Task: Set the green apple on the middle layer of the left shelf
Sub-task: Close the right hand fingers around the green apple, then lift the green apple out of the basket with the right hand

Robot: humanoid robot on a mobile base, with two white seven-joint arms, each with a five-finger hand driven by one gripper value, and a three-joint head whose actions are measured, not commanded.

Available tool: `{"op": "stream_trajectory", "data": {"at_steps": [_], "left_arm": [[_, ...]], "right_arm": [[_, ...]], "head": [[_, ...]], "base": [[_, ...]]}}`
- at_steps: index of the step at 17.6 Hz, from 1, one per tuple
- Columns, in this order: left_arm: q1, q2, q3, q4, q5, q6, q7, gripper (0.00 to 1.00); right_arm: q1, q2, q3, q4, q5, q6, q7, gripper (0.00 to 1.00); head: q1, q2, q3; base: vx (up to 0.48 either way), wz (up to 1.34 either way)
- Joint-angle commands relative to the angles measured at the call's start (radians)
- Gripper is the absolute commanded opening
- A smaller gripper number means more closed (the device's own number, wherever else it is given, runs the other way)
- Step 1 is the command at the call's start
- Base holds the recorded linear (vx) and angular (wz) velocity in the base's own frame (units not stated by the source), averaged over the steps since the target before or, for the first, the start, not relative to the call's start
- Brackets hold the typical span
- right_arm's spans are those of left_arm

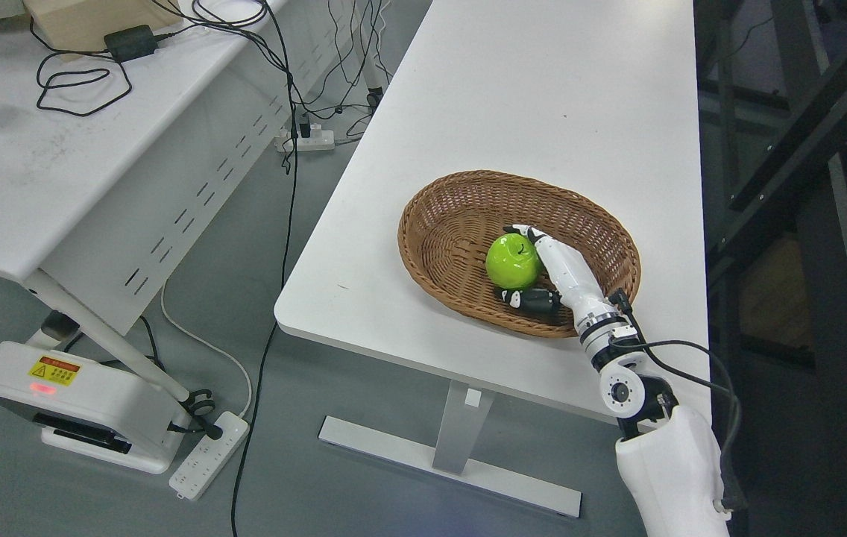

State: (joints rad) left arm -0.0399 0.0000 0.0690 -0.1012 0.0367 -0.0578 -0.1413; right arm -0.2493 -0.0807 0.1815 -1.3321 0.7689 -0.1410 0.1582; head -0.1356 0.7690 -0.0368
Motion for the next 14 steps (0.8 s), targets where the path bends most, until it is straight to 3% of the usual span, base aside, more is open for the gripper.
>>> {"op": "stream_trajectory", "data": {"at_steps": [1,4,9,14], "left_arm": [[0.000,0.017,0.000,0.000,0.000,0.001,0.000,1.00],[0.000,0.017,0.000,0.000,0.000,0.001,0.000,1.00],[0.000,0.017,0.000,0.000,0.000,0.000,0.000,1.00],[0.000,0.017,0.000,0.000,0.000,0.000,0.000,1.00]], "right_arm": [[0.005,0.004,-0.089,-0.048,-0.084,-0.026,-0.006,0.20],[0.016,0.007,-0.128,-0.105,-0.158,-0.040,-0.029,0.00],[0.106,0.006,-0.217,-0.252,-0.172,-0.035,-0.051,0.00],[0.234,0.063,-0.329,-0.354,-0.338,-0.081,-0.054,0.00]], "head": [[0.0000,0.000,0.000],[0.0000,0.000,0.000],[0.0000,0.000,0.000],[0.0000,0.000,0.000]], "base": [[0.000,0.00],[0.000,0.00],[0.000,0.00],[0.000,0.00]]}}
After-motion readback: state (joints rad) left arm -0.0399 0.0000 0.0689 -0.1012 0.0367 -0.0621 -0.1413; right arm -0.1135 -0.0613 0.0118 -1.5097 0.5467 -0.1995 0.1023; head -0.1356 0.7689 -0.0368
